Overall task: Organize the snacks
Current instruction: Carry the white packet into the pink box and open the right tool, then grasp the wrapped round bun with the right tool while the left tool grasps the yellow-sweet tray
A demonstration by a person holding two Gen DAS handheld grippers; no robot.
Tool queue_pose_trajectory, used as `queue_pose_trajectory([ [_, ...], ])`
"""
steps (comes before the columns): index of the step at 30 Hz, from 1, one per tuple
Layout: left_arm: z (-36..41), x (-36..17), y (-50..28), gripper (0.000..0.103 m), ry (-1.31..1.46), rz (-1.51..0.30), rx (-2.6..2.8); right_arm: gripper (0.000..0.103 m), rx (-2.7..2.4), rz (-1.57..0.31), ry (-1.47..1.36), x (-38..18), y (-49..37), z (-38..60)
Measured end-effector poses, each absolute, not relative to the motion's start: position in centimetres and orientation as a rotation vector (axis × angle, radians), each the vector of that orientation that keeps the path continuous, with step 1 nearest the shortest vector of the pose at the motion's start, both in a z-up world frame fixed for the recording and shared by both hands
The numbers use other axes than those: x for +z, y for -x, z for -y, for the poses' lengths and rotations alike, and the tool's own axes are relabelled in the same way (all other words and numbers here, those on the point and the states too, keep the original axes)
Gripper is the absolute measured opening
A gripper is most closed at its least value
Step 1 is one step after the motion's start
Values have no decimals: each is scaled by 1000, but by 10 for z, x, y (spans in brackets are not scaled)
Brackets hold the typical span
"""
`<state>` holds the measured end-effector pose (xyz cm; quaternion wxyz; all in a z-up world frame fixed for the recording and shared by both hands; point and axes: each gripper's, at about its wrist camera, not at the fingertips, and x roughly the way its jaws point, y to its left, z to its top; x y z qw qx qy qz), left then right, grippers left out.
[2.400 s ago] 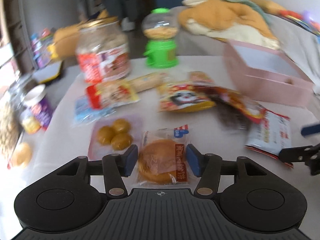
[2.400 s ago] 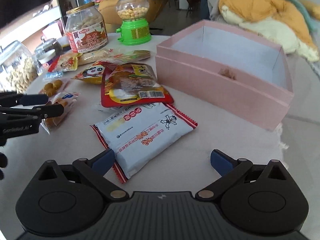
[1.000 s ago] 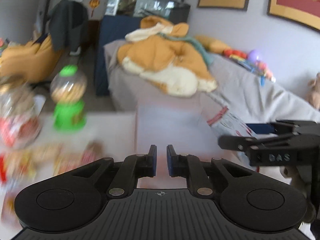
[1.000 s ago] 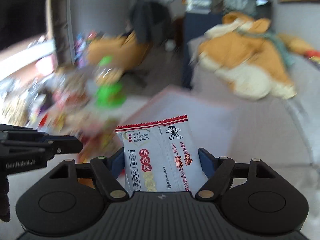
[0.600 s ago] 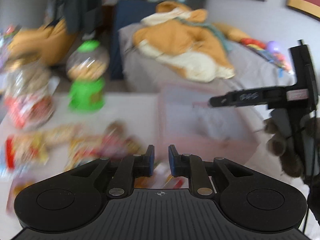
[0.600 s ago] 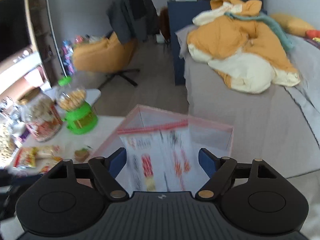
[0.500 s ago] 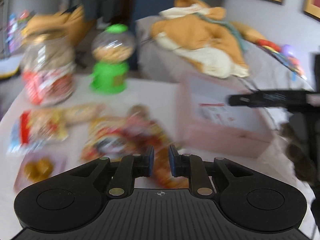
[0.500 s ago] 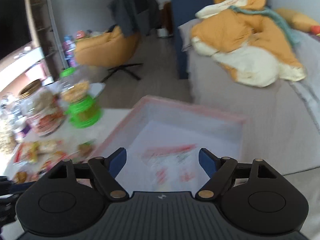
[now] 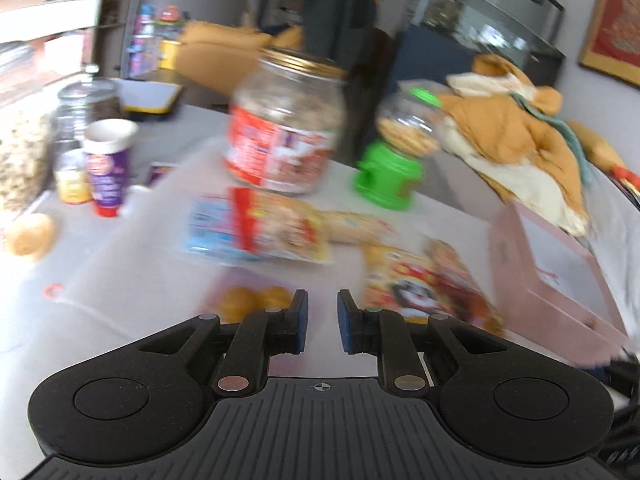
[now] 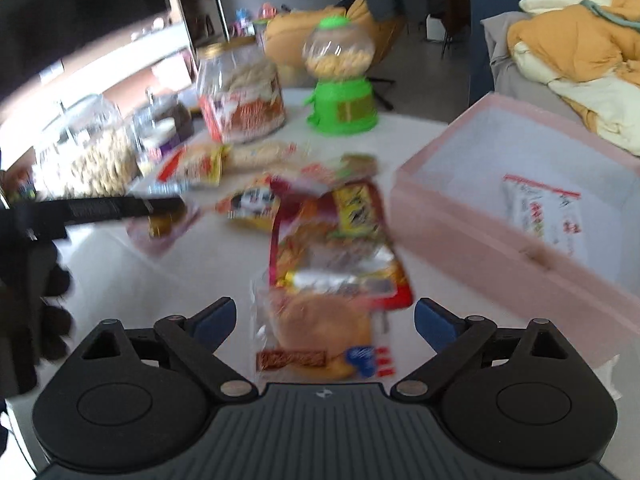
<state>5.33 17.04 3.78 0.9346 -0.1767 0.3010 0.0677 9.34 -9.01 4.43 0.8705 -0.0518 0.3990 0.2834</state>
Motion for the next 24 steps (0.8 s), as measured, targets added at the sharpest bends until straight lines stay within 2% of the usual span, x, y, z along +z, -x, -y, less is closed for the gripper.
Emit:
queue_pose_trajectory([
  [2, -190, 38, -45, 19, 394, -593, 195, 95, 562, -848, 135, 34, -91, 82],
  [5, -210, 35, -43, 19, 407, -589, 249, 82, 524, -840, 167, 26, -84, 85],
  [8, -218, 30, -52, 20, 383, -625, 246, 81, 478, -821, 207, 21, -76, 97],
  [12, -204, 24, -65, 20, 304, -664, 163, 81, 466, -822, 192, 20, -70, 114],
  [15, -180, 20, -68, 32, 253, -706, 33, 86, 455, -819, 186, 20, -66, 125],
  [19, -144, 20, -61, 32, 140, -727, -121, 90, 443, -812, 173, 17, -62, 133],
  [21, -132, 22, -57, 38, 123, -752, -174, 92, 438, -809, 172, 16, -61, 135],
  [24, -110, 21, -49, 39, 65, -801, -262, 96, 424, -807, 160, 15, -60, 139],
])
